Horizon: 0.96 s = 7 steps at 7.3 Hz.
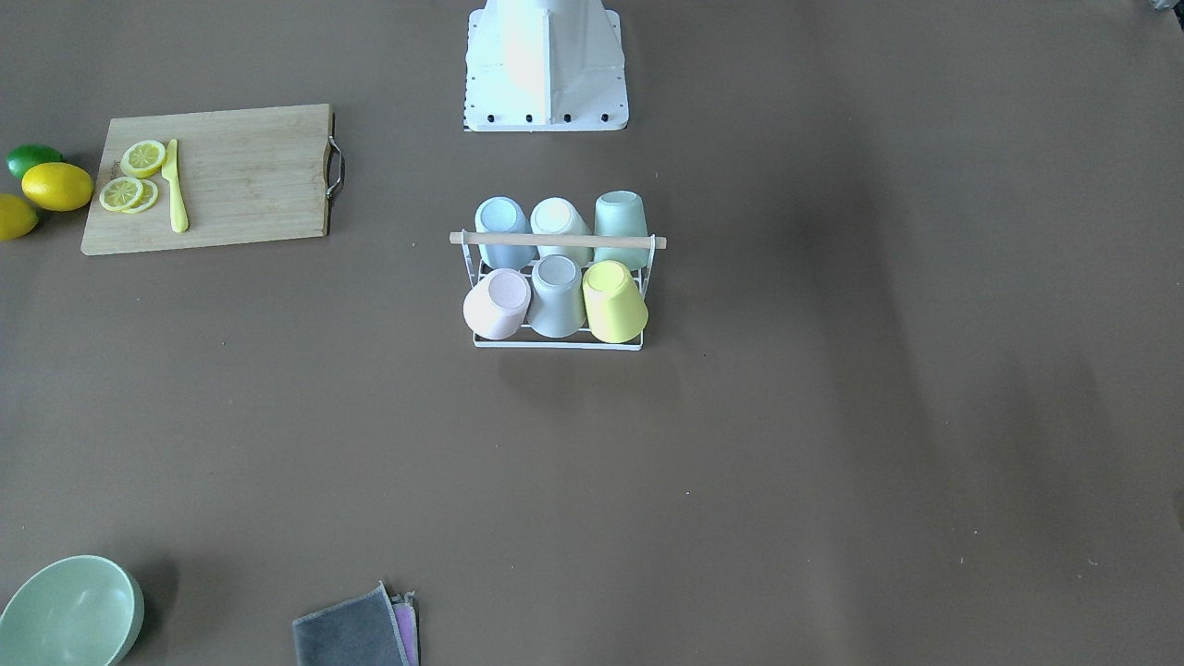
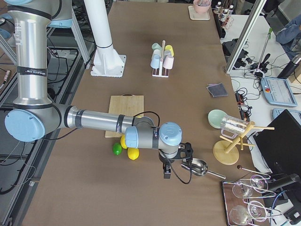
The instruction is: Place cup on cup holder
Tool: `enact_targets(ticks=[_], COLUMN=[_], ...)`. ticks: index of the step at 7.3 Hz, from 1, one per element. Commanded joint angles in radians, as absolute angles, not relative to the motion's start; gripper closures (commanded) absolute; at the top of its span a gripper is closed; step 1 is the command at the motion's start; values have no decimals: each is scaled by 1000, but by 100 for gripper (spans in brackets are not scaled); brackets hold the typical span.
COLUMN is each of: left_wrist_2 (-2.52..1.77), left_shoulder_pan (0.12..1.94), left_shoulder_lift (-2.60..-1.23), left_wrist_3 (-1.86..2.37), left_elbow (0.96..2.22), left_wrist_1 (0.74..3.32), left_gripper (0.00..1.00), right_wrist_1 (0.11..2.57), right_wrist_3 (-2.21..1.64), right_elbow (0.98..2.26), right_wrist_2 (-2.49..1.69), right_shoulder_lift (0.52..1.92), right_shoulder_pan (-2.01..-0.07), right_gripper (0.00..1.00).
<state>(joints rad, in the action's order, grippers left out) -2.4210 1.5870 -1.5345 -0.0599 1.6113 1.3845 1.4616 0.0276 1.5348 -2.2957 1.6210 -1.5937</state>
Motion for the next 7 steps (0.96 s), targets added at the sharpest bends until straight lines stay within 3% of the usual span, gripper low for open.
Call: enact_targets(ticks=[1, 7], left_wrist_2=[-2419, -2418], left_shoulder_pan=[1591, 1588], left_shoulder_lift=[-1539, -1545], left_wrist_3=[-60, -58], left_elbow=[1621, 1618], left_wrist_1=[1387, 1427], left_gripper=[2, 2], right_wrist_1=[1462, 1463], right_wrist_3=[28, 28], right_elbow=[1536, 1536], right_wrist_2=[-2295, -2292], right_shoulder_lift=[1618, 1620], right_shoulder_pan=[-1594, -1594], right_gripper=[0, 0])
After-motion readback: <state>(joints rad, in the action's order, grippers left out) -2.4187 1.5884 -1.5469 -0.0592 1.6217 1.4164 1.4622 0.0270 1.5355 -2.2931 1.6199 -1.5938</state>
